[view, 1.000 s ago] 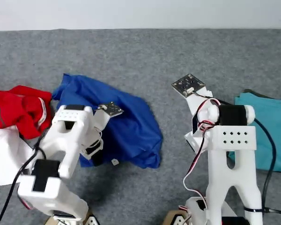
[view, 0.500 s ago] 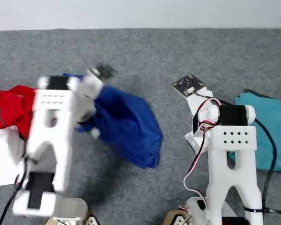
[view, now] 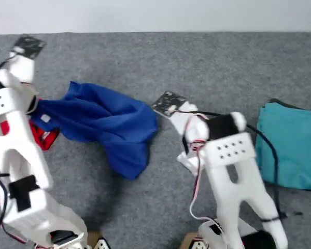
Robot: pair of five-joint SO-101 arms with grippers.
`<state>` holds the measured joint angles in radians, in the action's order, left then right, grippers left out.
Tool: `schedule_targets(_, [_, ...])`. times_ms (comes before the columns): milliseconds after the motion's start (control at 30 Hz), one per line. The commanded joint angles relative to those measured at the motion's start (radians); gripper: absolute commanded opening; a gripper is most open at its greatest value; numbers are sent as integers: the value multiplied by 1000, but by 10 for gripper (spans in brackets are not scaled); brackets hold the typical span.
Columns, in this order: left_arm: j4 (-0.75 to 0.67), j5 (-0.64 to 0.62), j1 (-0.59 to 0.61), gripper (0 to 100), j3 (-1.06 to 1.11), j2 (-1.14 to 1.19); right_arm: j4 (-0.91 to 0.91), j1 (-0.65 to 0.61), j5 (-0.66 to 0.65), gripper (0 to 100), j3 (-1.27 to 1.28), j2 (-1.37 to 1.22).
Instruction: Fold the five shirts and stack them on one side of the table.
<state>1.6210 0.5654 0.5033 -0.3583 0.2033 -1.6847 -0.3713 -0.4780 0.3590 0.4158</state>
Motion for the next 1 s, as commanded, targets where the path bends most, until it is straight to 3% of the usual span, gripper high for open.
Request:
schedule_targets(0, [-46,3,68,4,-84,63,22,-96,97,204,-26,-97])
schedule_targets(200, [-83,3,167,5,-228,218,81,-294,121,217,-135,-282])
schedule_targets(433, [-74,-35,247,5,-449,382,84,-401,117,218,-350,-519])
schedule_targets(633, [-38,-38,250,5,-533,474,76,-501,115,220,-594,-748])
schedule_targets(800, [-38,-40,247,5,-593,520,73,-581,120,300,-735,-889])
schedule_targets(967, [-38,-40,247,5,-607,535,84,-630,117,305,-859,-1001])
